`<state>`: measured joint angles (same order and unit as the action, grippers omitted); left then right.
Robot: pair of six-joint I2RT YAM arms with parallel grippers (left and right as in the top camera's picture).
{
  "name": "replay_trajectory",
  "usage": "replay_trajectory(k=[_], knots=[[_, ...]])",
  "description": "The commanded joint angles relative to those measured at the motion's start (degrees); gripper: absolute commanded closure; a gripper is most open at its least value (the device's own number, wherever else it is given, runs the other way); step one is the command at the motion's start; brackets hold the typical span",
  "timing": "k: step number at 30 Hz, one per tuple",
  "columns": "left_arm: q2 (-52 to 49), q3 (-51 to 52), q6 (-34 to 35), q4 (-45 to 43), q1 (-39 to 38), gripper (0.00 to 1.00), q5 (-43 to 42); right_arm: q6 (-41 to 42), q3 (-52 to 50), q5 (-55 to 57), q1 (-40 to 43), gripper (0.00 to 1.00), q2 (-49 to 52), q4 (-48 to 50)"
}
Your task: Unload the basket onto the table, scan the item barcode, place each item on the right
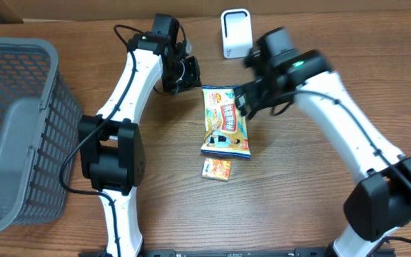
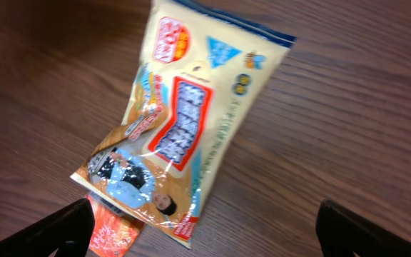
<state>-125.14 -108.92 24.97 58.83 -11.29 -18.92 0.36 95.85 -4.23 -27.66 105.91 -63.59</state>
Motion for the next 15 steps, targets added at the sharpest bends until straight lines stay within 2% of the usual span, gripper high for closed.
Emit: replay_trajectory(k=[1, 4, 10, 15], knots=[[1.81, -1.16, 7.02, 0.61, 1.38, 0.8, 11.19, -1.18, 0.87, 10.6, -6.08, 0.0, -0.9, 0.37], [1.81, -1.16, 8.35, 1.36, 3.3, 0.71, 11.85, 1.36, 0.76, 16.28, -11.52, 0.0, 0.35, 0.46], [1.81, -1.16, 9.38, 4.07, 8.02, 0.62, 11.43, 2.62, -2.08, 22.6, -18.6, 0.0, 3.02, 3.96], [1.81, -1.16, 7.23, 5.88, 9.57, 0.41, 11.63, 2.54, -2.14, 27.8, -22.97, 0.0, 8.04, 4.13]])
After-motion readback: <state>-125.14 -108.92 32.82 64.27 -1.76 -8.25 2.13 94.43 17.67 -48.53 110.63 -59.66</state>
